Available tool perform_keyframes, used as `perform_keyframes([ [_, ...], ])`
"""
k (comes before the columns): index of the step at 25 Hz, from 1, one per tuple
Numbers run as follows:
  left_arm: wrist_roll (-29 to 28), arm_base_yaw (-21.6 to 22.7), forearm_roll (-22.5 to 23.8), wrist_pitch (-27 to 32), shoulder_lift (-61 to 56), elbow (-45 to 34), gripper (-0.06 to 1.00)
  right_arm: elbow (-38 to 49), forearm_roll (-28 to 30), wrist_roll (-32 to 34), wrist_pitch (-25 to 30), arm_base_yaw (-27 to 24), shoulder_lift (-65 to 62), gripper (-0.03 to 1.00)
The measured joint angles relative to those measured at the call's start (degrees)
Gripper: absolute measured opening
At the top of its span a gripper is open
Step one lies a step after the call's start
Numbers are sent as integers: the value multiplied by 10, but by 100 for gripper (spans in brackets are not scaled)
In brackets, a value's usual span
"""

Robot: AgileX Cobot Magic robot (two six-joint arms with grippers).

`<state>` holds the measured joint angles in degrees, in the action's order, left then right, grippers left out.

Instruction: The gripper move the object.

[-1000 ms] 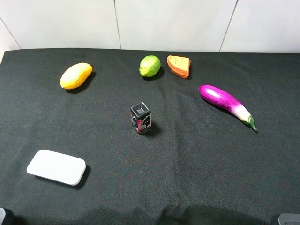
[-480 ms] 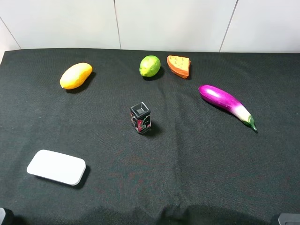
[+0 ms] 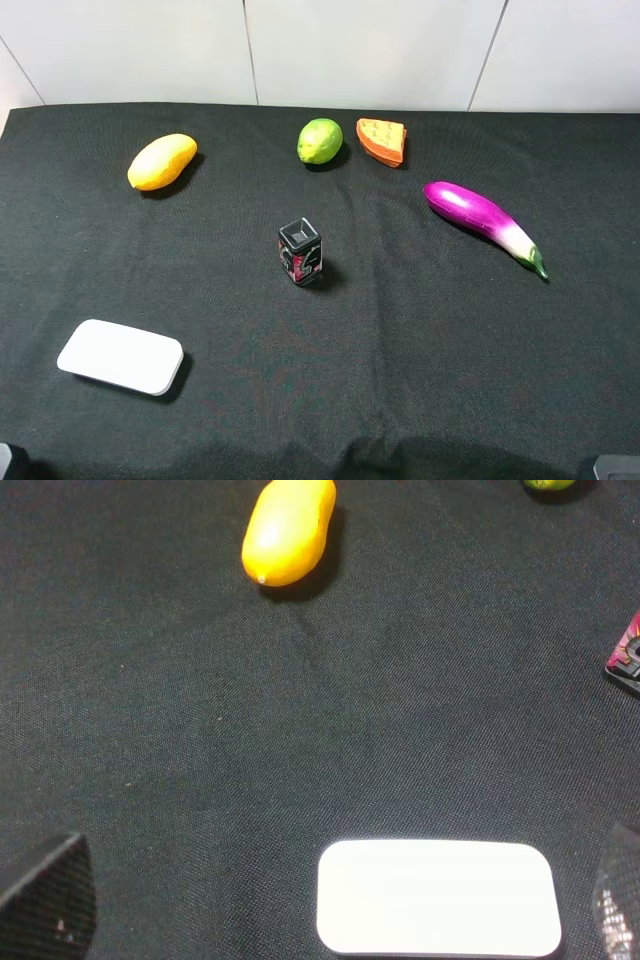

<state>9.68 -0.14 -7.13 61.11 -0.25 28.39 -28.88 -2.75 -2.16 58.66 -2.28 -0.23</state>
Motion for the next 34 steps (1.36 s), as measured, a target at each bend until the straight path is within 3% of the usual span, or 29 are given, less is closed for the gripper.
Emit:
perform_keyframes([
  [34, 0, 0, 0, 0, 0, 0, 100, 1, -2, 0, -2, 0, -2, 69],
])
